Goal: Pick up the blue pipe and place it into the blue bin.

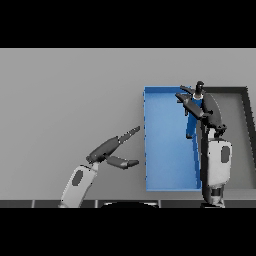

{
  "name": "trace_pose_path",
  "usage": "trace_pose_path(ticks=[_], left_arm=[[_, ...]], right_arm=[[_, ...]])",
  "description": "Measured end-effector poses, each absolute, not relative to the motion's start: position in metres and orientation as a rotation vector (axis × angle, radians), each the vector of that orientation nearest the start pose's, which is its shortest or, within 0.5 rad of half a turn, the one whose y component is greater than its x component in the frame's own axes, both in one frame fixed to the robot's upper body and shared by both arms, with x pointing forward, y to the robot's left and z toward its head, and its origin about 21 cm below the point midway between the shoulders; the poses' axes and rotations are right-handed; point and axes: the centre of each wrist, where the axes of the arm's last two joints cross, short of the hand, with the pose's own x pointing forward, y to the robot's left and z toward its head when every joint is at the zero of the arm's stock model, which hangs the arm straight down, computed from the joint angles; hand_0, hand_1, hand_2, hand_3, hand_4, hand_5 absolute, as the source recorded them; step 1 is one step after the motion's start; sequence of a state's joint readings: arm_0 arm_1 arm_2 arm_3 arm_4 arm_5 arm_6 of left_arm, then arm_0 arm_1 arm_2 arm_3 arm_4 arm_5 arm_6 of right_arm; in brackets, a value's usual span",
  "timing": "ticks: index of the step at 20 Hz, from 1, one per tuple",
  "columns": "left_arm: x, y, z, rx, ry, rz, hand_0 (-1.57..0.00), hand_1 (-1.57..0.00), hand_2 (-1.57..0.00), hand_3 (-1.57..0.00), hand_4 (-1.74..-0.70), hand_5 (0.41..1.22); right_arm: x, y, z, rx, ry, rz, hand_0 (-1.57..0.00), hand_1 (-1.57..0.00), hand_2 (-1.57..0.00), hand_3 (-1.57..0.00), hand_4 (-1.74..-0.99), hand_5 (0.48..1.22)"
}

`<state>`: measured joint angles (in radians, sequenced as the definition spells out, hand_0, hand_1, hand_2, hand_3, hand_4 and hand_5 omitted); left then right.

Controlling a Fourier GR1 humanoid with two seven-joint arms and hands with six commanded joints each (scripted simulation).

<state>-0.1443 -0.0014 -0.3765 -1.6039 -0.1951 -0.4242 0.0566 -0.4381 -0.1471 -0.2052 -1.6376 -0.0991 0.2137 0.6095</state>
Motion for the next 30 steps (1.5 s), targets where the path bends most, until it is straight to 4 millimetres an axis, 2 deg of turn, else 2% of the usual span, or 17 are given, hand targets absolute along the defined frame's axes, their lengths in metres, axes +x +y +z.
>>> trace_pose_path(ticks=[4, 5, 7, 9, 10, 11, 12, 13, 15, 16, 18, 21, 22, 23, 26, 30], left_arm=[[0.261, 0.118, 0.044, -0.425, -1.564, -0.882, 0.0, 0.0, 0.0, 0.0, -0.92, 0.476], [0.26, 0.12, 0.041, -0.429, -1.564, -0.881, 0.0, 0.0, 0.0, 0.0, -0.92, 0.478], [0.259, 0.12, 0.039, -0.425, -1.568, -0.888, 0.0, 0.0, 0.0, 0.0, -0.92, 0.481], [0.262, 0.12, 0.041, -0.415, -1.568, -0.884, 0.0, 0.0, 0.0, 0.0, -0.92, 0.486], [0.259, 0.119, 0.04, -0.428, -1.573, -0.886, 0.0, 0.0, 0.0, 0.0, -0.92, 0.489], [0.26, 0.12, 0.038, -0.419, -1.568, -0.886, 0.0, 0.0, 0.0, 0.0, -0.92, 0.491], [0.26, 0.123, 0.039, -0.423, -1.578, -0.879, 0.0, 0.0, 0.0, 0.0, -0.92, 0.493], [0.26, 0.118, 0.041, -0.423, -1.566, -0.882, 0.0, 0.0, 0.0, 0.0, -0.92, 0.493], [0.257, 0.121, 0.039, -0.432, -1.579, -0.882, 0.0, 0.0, 0.0, 0.0, -0.92, 0.493], [0.258, 0.119, 0.039, -0.428, -1.568, -0.879, 0.0, 0.0, 0.0, 0.0, -0.93, 0.494], [0.26, 0.123, 0.038, -0.425, -1.561, -0.866, 0.0, 0.0, 0.0, 0.0, -0.92, 0.494], [0.258, 0.121, 0.039, -0.429, -1.566, -0.87, 0.0, 0.0, 0.0, 0.0, -0.93, 0.495], [0.259, 0.115, 0.04, -0.429, -1.56, -0.873, 0.0, 0.0, 0.0, 0.0, -0.93, 0.496], [0.258, 0.118, 0.042, -0.441, -1.581, -0.87, 0.0, 0.0, 0.0, 0.0, -0.93, 0.496], [0.26, 0.121, 0.041, -0.417, -1.568, -0.869, 0.0, 0.0, 0.0, 0.0, -0.93, 0.496], [0.26, 0.122, 0.04, -0.432, -1.566, -0.874, 0.0, 0.0, 0.0, 0.0, -0.93, 0.495]], right_arm=[[0.327, -0.264, 0.112, 0.004, -1.306, 0.147, -1.57, -1.57, -1.57, -1.57, -1.497, 1.221], [0.327, -0.266, 0.105, 0.007, -1.274, 0.148, -1.57, -1.57, -1.57, -1.26, -1.546, 1.221], [0.325, -0.267, 0.089, 0.01, -1.204, 0.145, -1.57, -1.57, -1.57, -0.8, -1.616, 1.221], [0.325, -0.258, 0.088, 0.028, -1.195, 0.126, -1.57, -1.57, -1.57, -0.51, -1.661, 1.221], [0.324, -0.259, 0.088, 0.023, -1.174, 0.112, -1.57, -1.57, -1.57, -0.41, -1.677, 1.171], [0.325, -0.259, 0.087, 0.025, -1.165, 0.096, -1.57, -1.57, -1.52, -0.45, -1.626, 1.161], [0.322, -0.262, 0.084, 0.019, -1.14, 0.075, -1.36, -1.28, -1.23, -0.36, -1.553, 1.154], [0.324, -0.263, 0.083, 0.01, -1.11, 0.054, -1.08, -1.03, -0.99, -0.29, -1.469, 1.148], [0.326, -0.261, 0.083, -0.02, -1.055, 0.029, -0.69, -0.66, -0.63, -0.19, -1.37, 1.125], [0.328, -0.262, 0.085, -0.042, -1.025, 0.037, -0.55, -0.52, -0.5, -0.15, -1.339, 1.108], [0.325, -0.257, 0.092, -0.072, -1.023, 0.192, -0.35, -0.34, -0.32, -0.09, -1.279, 1.01], [0.32, -0.256, 0.088, -0.127, -0.965, 0.35, -0.18, -0.17, -0.16, -0.05, -1.219, 0.87], [0.32, -0.256, 0.087, -0.148, -0.944, 0.4, -0.14, -0.14, -0.13, -0.04, -1.205, 0.837], [0.318, -0.257, 0.087, -0.159, -0.92, 0.443, -0.12, -0.11, -0.11, -0.03, -1.19, 0.809], [0.321, -0.256, 0.094, -0.191, -0.889, 0.511, -0.06, -0.06, -0.05, -0.02, -1.144, 0.759], [0.318, -0.252, 0.091, -0.188, -0.879, 0.545, -0.02, -0.02, -0.02, -0.01, -1.095, 0.718]])
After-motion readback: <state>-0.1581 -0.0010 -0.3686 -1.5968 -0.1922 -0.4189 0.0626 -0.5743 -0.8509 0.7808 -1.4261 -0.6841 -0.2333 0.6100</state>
